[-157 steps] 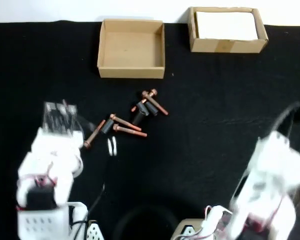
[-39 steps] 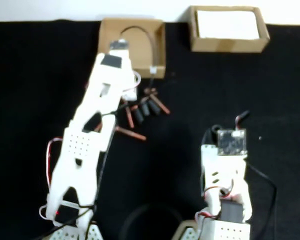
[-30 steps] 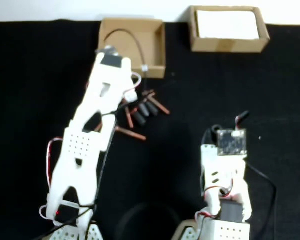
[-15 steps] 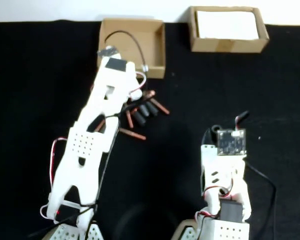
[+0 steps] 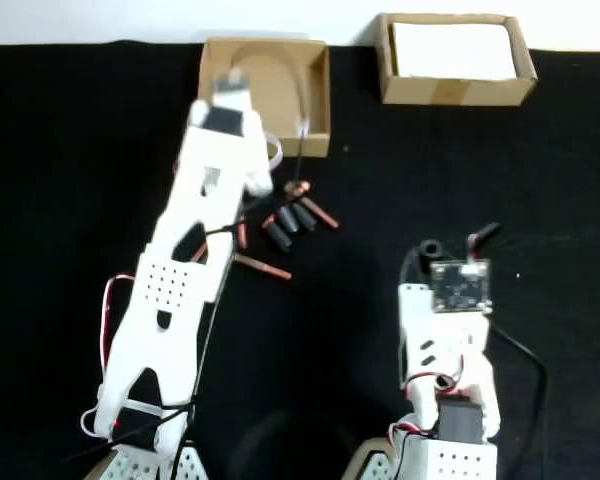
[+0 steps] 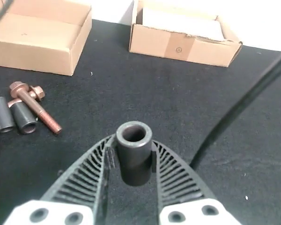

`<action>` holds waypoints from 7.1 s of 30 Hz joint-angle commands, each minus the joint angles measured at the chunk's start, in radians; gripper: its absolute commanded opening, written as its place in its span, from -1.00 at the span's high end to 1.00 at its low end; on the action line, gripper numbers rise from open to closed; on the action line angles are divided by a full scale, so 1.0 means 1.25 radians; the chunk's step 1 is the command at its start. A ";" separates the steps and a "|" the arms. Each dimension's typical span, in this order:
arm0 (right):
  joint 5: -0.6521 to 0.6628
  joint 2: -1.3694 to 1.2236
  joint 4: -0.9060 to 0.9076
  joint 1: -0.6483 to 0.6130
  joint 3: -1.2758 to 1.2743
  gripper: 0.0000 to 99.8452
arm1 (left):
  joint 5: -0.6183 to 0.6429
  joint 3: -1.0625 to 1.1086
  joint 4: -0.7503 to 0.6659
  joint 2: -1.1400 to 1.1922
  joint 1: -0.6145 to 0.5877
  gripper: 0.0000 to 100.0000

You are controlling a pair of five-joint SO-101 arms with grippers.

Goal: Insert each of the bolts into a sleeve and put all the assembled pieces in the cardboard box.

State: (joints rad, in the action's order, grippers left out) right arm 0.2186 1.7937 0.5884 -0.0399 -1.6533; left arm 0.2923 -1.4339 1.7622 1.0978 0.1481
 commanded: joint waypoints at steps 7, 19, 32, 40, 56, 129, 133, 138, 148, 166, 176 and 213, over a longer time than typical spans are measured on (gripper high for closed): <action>-0.052 0.006 0.107 -0.074 0.166 0.98 | -0.166 -0.046 0.015 -0.408 0.117 0.98; -0.330 -0.003 -0.236 -0.373 -0.037 0.98 | -0.226 0.467 0.007 -0.985 0.204 0.98; -0.304 -0.003 -0.250 -0.427 -0.121 0.98 | -0.187 1.680 -0.663 -1.768 0.199 0.98; -0.303 -0.003 -0.145 -0.462 -0.121 0.98 | -0.183 1.742 -0.892 -1.756 0.220 0.98; -0.218 -0.003 -0.104 -0.467 -0.121 0.98 | -0.039 1.528 -0.685 -1.680 0.361 0.98; -0.218 0.004 -0.106 -0.466 -0.121 0.98 | -0.087 1.792 -0.831 -1.596 0.333 0.98; -0.218 0.004 -0.106 -0.466 -0.121 0.98 | -0.093 1.790 -0.805 -1.596 0.330 0.98; -0.218 0.004 -0.106 -0.466 -0.121 0.98 | -0.158 1.792 -0.805 -1.598 0.333 0.98; -0.218 0.004 -0.106 -0.466 -0.121 0.98 | -0.153 1.676 -0.577 -1.591 0.334 0.72; -0.131 -0.062 -0.315 -0.355 0.048 0.98 | -0.158 1.218 -0.253 -1.590 0.101 0.78; -0.124 -0.767 -0.629 -0.287 0.470 0.98 | -0.298 1.551 -0.351 -1.686 -0.164 0.98; -0.123 -2.187 -0.759 -0.267 1.656 0.96 | -0.325 2.075 -0.604 -1.917 -0.288 0.84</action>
State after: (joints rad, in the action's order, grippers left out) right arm 0.0575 -0.9452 -0.3399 -0.3805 0.3429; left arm -0.1143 1.1638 1.0242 -1.2850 -0.2018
